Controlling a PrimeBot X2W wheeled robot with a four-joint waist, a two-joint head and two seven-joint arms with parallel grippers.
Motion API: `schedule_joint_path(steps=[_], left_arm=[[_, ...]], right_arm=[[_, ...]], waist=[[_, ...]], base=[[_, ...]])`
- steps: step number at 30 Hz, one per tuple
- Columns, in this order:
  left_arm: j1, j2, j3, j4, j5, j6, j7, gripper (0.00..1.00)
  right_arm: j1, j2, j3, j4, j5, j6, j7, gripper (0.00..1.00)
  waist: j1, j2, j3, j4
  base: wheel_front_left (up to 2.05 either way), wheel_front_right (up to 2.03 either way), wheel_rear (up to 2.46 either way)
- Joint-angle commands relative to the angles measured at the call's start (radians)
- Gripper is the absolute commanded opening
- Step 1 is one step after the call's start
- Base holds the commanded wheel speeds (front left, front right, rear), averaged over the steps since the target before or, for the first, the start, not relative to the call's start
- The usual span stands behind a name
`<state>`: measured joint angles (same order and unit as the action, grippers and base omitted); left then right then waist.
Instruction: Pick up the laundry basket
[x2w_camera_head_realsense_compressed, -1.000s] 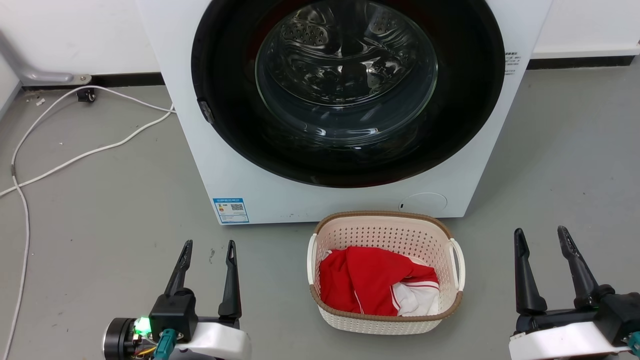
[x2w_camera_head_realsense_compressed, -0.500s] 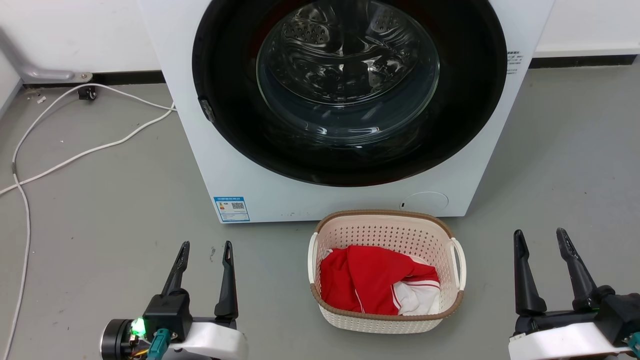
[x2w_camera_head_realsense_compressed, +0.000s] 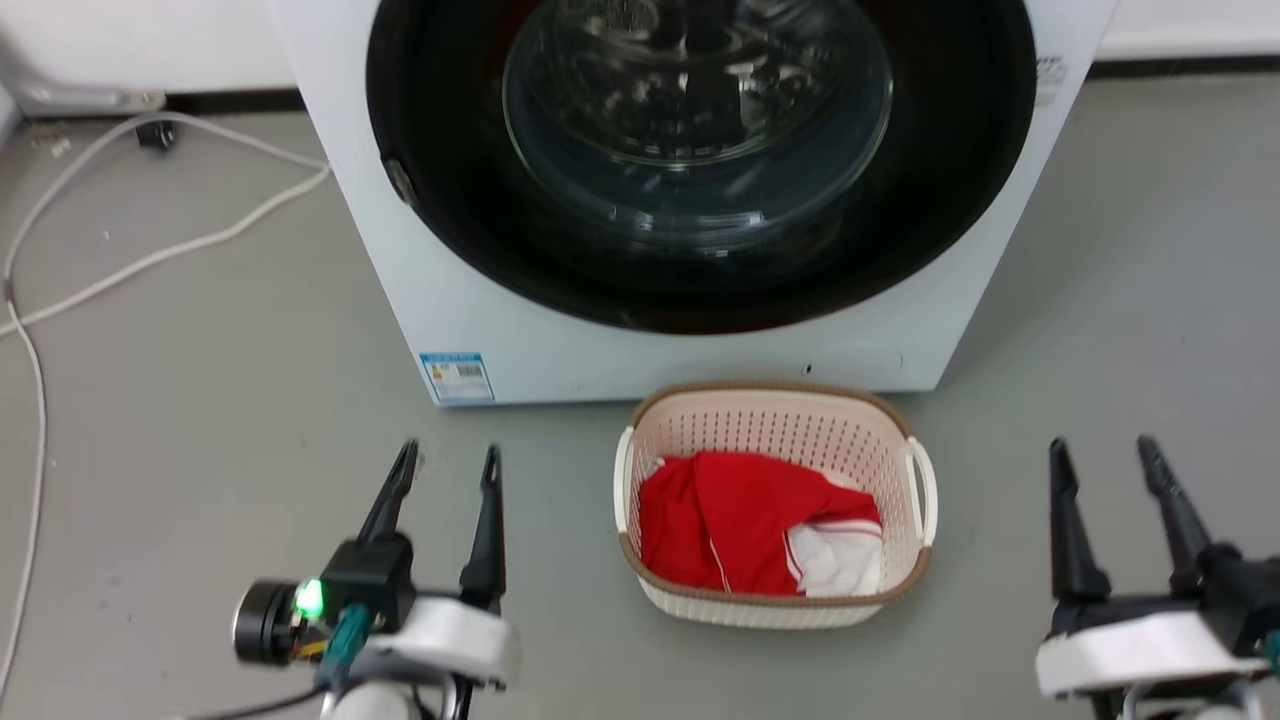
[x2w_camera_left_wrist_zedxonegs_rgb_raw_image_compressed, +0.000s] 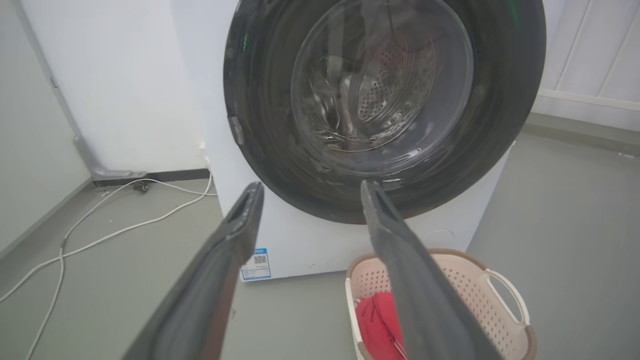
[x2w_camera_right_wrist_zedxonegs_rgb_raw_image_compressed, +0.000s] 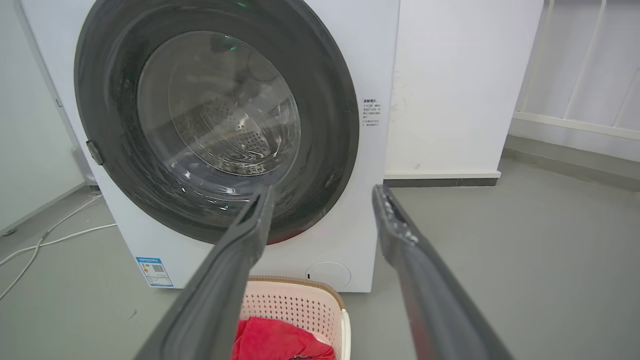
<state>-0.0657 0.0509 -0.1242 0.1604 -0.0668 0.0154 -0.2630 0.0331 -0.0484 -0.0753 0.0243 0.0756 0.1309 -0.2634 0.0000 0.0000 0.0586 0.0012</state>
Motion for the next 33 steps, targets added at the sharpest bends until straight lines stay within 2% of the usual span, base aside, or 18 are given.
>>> schedule_joint_path(steps=[1,14,20,29,33], left_arm=[[-0.045,-0.001,-0.007,0.021,0.004,-0.013,-0.003,1.00],[-0.373,0.000,-0.066,0.317,-0.011,-0.082,-0.003,1.00],[-0.540,0.000,-0.100,0.476,-0.007,-0.111,-0.003,1.00],[-0.812,0.006,-0.150,0.799,-0.027,-0.140,0.007,1.00],[-0.896,0.005,-0.168,0.886,-0.042,-0.144,0.035,1.00]], right_arm=[[-0.040,-0.003,-0.017,0.014,-0.019,0.000,-0.002,1.00],[-0.286,-0.003,-0.119,0.239,-0.149,0.000,-0.002,1.00],[-0.425,-0.003,-0.141,0.382,-0.230,0.000,-0.002,1.00],[-0.645,-0.052,-0.123,0.617,-0.298,0.000,-0.002,1.00],[-0.714,-0.067,-0.107,0.707,-0.315,0.000,-0.002,1.00]], waist=[[0.0000,0.0000,0.052,-0.005],[0.0000,0.0000,0.315,-0.039],[0.0000,0.0000,0.436,-0.061],[0.0000,0.0000,0.606,-0.074],[0.0000,0.0000,0.655,-0.078]], base=[[0.00,0.00,0.00],[0.00,0.00,0.00],[0.00,0.00,0.00],[0.00,0.00,0.00],[0.00,0.00,0.00]])
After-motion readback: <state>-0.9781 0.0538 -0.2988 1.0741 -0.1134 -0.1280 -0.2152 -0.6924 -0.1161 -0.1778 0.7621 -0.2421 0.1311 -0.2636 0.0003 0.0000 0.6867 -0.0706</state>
